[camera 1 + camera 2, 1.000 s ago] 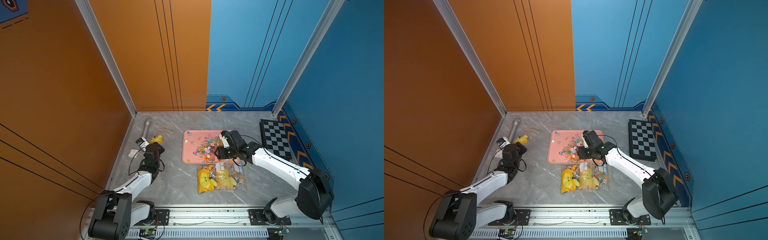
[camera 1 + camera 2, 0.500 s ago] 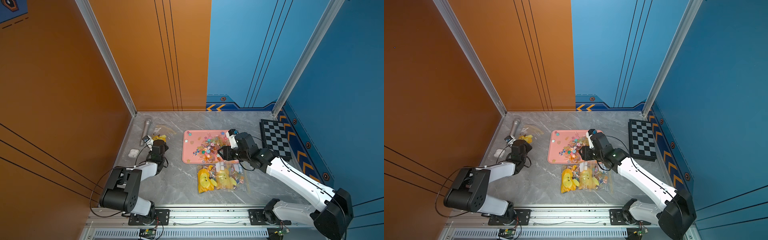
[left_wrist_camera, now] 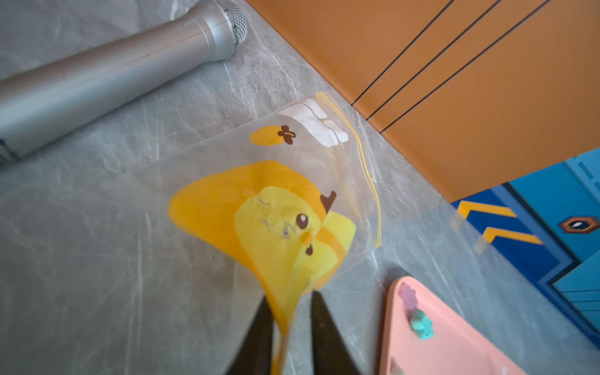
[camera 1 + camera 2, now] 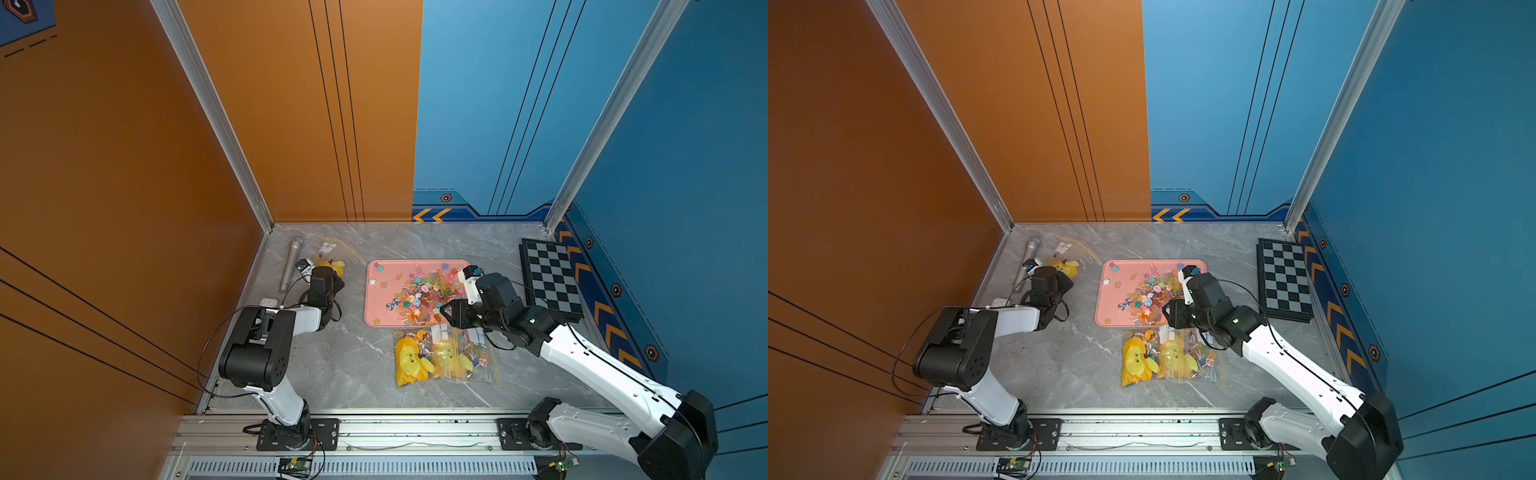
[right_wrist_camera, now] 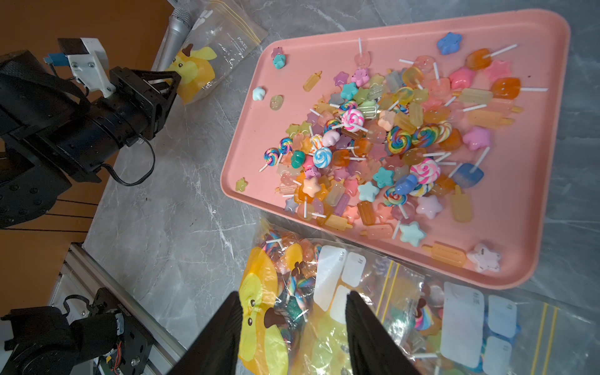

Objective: Pour candies out of the ziploc bag
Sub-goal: Place the ziploc bag at the center of the board.

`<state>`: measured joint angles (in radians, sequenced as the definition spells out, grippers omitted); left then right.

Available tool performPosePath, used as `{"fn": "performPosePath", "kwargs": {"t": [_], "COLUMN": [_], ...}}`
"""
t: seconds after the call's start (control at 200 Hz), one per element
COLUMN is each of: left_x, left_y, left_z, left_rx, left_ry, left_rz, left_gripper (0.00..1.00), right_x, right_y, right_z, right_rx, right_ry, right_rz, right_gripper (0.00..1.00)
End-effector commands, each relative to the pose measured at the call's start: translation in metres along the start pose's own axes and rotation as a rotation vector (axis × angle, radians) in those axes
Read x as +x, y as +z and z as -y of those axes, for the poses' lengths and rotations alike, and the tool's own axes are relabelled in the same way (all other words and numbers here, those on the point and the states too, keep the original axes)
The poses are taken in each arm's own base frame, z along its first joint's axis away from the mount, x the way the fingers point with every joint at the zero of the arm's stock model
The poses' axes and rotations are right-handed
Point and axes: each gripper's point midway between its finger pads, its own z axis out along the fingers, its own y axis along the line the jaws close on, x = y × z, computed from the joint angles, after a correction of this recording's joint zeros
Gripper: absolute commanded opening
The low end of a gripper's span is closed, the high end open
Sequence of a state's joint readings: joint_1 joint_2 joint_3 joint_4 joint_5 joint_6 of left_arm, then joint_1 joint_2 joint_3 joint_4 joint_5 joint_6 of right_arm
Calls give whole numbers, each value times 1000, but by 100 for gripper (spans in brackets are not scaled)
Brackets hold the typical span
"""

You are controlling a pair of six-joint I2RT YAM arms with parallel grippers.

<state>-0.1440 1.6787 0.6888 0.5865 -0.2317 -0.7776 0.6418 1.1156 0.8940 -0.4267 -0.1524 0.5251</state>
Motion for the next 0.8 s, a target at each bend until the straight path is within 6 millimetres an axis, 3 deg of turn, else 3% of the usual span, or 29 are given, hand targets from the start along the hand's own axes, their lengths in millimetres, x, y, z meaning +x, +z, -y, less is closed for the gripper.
{"fn": "performPosePath", "kwargs": {"t": [0.0,0.085,0.245,0.265,0.295,0.31,0.505,0.796], "left_x": [-14,-21,-28,-28,-30,-30,-33,-20], "left_y": [-8,-18,-41,-44,-49,-51,-88,-156], "left_z": [27,34,40,40,39,39,39,44], "left_rx": [97,111,67,58,46,42,29,69], "left_ry": [-17,-3,59,65,71,77,109,210], "left_rz": [2,12,5,2,1,0,-17,-22], "left_gripper": [48,62,76,88,92,100,98,98], "right_x": [4,3,1,1,1,1,4,9], "right_y": [-2,-1,-2,-3,-3,-3,-6,-6], "right_z": [4,2,0,0,0,0,0,2], "right_rx": [14,9,8,7,7,7,5,14], "right_ry": [6,3,13,14,15,16,23,40], "right_rz": [3,0,6,5,9,9,14,13], "right_gripper": [54,54,55,55,56,56,56,56]}}
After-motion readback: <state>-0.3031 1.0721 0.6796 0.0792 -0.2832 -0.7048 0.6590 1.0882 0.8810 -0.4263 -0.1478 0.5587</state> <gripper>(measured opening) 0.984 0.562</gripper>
